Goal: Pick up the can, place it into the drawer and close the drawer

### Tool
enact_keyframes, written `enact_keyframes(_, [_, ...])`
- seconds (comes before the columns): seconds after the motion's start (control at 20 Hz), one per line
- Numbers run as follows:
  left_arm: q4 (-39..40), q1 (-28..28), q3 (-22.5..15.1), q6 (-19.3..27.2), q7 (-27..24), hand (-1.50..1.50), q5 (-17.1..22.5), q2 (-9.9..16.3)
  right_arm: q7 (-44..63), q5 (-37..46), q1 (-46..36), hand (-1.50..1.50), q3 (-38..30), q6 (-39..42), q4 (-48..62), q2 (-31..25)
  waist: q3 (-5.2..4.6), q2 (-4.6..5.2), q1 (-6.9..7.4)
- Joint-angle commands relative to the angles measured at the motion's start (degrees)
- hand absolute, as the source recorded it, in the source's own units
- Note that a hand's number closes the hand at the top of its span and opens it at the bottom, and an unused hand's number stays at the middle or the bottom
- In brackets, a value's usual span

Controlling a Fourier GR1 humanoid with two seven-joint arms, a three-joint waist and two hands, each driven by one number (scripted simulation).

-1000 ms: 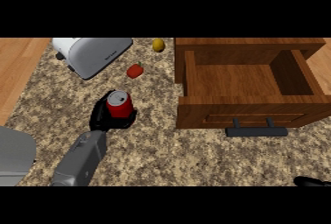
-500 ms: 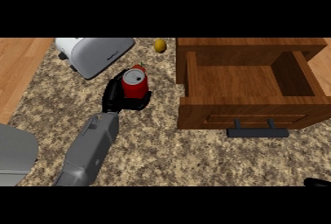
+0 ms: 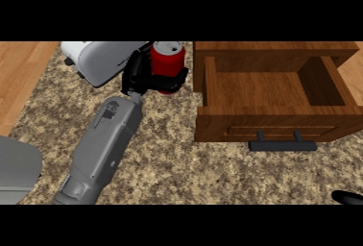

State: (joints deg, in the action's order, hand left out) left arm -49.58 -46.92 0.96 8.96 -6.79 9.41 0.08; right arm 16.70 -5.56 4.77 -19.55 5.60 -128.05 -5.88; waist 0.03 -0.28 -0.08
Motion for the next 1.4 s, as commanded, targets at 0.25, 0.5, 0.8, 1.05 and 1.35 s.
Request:
enact_keyframes(0.25, [-5.31,-13.74,-4.93,9.49,16.04,1.50,0.67,-0.08,0.73,0.89,-0.57,-1.50,0.58,-0.22,-0.74,-0.18,-0.01,0.19,-0.70])
enact_keyframes(0.5, [-3.05,-19.62,-6.05,11.10,17.99,1.50,0.09,-0.06,3.89,2.39,-0.68,-1.50,2.82,-1.63,-3.64,1.03,-0.02,0.33,-0.90])
enact_keyframes(0.8, [6.71,-29.99,-7.37,14.68,20.14,1.50,3.46,-0.07,4.68,2.78,-1.44,-1.50,2.76,-1.65,-4.13,0.29,0.00,0.47,-1.71])
enact_keyframes(1.05, [13.33,-35.62,-10.82,17.10,20.07,1.50,7.55,-0.08,-0.37,1.84,-1.68,-1.50,1.29,-0.81,0.27,0.50,0.06,0.68,-2.36])
enact_keyframes(1.35, [19.91,-38.73,-14.98,17.77,17.68,1.50,12.18,-0.08,3.38,-0.80,-4.55,-1.50,0.27,-0.86,0.23,-1.49,0.07,0.83,-3.22])
